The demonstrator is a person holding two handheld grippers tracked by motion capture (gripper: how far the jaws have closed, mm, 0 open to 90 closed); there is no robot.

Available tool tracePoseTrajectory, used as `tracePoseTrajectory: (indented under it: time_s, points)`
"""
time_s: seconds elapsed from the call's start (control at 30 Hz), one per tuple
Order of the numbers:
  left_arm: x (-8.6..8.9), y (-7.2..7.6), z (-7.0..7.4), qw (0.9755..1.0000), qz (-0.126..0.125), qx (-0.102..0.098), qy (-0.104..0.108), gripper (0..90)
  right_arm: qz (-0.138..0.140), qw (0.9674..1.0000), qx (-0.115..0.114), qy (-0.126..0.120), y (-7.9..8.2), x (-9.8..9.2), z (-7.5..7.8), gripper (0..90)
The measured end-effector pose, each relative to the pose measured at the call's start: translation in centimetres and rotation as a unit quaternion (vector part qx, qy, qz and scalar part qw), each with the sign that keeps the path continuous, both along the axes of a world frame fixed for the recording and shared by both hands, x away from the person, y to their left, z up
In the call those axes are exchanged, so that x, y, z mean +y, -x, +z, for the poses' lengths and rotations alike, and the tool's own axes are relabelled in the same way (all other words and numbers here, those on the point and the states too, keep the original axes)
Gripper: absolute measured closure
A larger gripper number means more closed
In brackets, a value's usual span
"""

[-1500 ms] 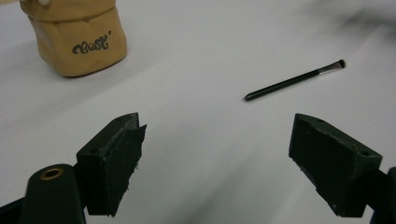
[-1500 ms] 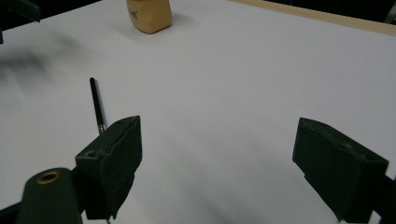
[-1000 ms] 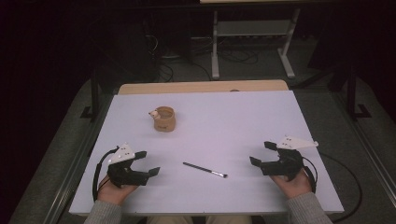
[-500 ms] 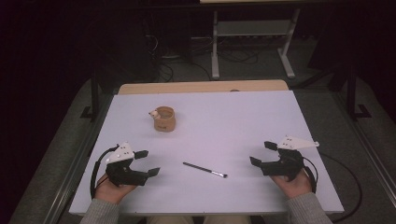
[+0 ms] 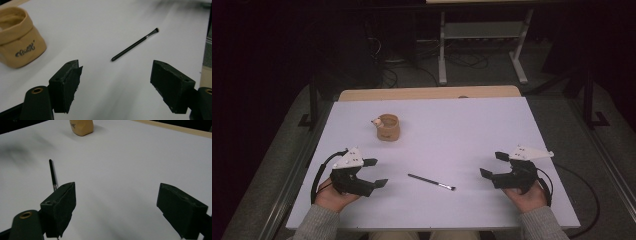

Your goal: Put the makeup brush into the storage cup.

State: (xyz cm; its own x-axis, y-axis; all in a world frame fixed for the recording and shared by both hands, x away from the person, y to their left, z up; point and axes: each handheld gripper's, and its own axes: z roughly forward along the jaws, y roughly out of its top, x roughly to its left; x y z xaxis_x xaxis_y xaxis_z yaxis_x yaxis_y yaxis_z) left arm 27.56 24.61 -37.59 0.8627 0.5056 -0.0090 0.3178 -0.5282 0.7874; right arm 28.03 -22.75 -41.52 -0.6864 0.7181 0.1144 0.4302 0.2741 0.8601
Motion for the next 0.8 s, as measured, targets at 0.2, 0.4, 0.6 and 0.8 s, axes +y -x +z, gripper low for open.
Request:
tracePoseTrajectory:
  time_s: [0.2,0.4,0.6,0.8]
  points:
    - [-0.6,-0.4,0.6,0.9999,-0.014,-0.003,-0.004,24.4,0.002,1.0000,0.000,-0.001,0.0,0.0,0.0,14.7]
    - [-1.9,-1.0,1.4,0.9991,-0.040,-0.005,-0.014,25.9,0.003,1.0000,0.002,-0.002,-0.1,0.0,0.0,14.7]
    - [-3.3,-1.4,1.7,0.9978,-0.062,0.000,-0.022,27.7,0.005,1.0000,0.003,-0.002,-0.1,0.0,0.0,14.6]
    - [-4.5,-1.8,2.1,0.9964,-0.079,0.002,-0.031,28.4,0.005,1.0000,0.004,-0.004,-0.1,0.0,0.0,14.7]
